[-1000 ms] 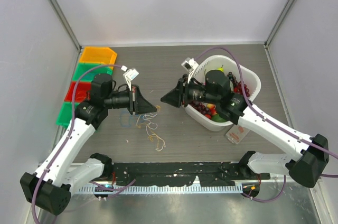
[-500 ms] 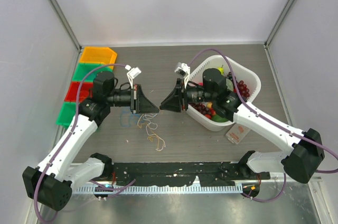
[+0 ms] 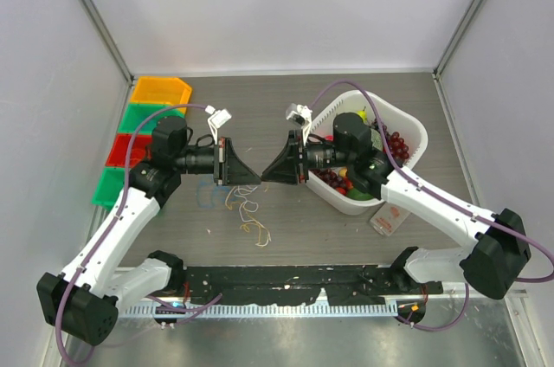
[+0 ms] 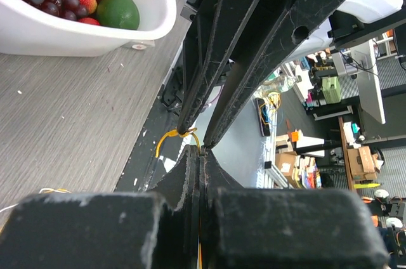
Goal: Untangle the cables
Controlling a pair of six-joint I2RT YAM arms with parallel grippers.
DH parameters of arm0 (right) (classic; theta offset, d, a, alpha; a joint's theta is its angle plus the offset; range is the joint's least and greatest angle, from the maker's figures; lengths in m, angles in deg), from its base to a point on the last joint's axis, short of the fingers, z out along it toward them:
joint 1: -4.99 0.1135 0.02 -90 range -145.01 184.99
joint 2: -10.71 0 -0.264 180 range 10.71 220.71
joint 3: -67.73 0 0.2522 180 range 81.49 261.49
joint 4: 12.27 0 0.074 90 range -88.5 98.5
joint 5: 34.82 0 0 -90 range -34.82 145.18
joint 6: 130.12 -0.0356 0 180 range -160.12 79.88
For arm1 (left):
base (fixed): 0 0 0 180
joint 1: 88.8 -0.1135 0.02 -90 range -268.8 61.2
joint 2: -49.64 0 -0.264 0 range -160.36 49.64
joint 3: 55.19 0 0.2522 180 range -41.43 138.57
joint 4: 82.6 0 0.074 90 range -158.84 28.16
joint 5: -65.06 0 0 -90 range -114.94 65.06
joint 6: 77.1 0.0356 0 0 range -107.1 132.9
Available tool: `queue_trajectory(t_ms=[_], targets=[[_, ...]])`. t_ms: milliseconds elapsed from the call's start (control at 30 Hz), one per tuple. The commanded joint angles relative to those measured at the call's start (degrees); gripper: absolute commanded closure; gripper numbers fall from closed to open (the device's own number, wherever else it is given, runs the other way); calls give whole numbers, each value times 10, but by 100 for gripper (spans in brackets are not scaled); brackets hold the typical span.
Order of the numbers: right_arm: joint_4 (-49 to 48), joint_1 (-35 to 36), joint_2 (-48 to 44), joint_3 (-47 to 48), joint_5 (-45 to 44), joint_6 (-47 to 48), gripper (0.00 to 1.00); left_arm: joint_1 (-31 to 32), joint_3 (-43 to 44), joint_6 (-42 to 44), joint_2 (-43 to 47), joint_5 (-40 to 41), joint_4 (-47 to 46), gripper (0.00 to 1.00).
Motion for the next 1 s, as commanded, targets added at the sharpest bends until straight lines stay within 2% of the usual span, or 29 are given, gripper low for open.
queue_trajectory(t_ms=[0, 67, 200, 333, 467, 633, 733, 967], targets=[[-43, -1, -2, -2, 19, -20, 78, 1, 3, -22, 5, -20, -52, 100], [-61, -1, -3, -8, 18, -35, 80, 1, 5, -22, 5, -21, -52, 100], [-116, -1, -1, -16, 6, -92, 92, 1, 6, -14, 5, -16, -43, 100], [-240, -2, 4, -44, -9, -237, 99, 1, 1, -10, 8, -9, -37, 100], [-358, -3, 16, -64, -33, -379, 99, 1, -3, -9, 12, -6, -36, 100], [-581, -6, 54, -96, -68, -569, 99, 1, -5, -6, 14, -3, -28, 100], [-672, -7, 82, -96, -82, -671, 99, 1, -6, -3, 14, 2, -26, 100], [-735, -22, 71, -106, -122, -714, 99, 1, -5, 5, 10, 9, -18, 100]])
